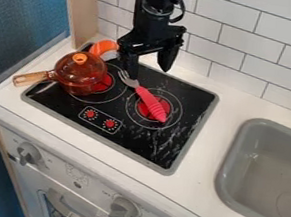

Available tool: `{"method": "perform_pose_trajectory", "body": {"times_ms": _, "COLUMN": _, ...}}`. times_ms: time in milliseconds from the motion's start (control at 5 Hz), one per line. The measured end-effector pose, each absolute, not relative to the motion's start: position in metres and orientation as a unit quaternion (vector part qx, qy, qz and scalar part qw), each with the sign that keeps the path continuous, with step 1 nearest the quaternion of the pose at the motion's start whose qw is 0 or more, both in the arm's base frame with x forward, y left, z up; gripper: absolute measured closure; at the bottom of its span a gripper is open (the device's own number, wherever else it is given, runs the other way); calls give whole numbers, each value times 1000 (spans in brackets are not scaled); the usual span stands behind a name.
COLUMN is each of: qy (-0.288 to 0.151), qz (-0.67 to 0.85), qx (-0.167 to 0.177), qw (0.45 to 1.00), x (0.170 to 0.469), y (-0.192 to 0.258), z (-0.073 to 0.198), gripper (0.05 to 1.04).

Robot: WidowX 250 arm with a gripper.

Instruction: Take out the lid from the orange pot on and put it on the top right side of the stove

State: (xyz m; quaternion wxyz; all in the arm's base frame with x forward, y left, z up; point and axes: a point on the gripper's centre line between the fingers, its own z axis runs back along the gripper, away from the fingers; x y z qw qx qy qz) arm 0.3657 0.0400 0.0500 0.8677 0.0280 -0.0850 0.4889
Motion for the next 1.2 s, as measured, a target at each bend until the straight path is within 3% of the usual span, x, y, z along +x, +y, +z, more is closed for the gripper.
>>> {"method": "perform_pose_trajectory", "body": {"times_ms": 400, "qy": -72, "qz": 495, "qx": 56, "qw": 864, "x": 350, "y": 45, "z": 27, "gripper": 83}}
{"method": "perform_pose_trajectory", "body": {"times_ms": 600, "qy": -106, "qz": 540, "qx": 67, "qw": 832, "x": 340, "y": 67, "z": 42, "gripper": 83}}
{"method": "perform_pose_trajectory", "body": {"times_ms": 1200, "qy": -116, "qz": 662, "qx": 92, "qw": 734, "x": 325, "y": 144, "z": 54, "gripper": 83}}
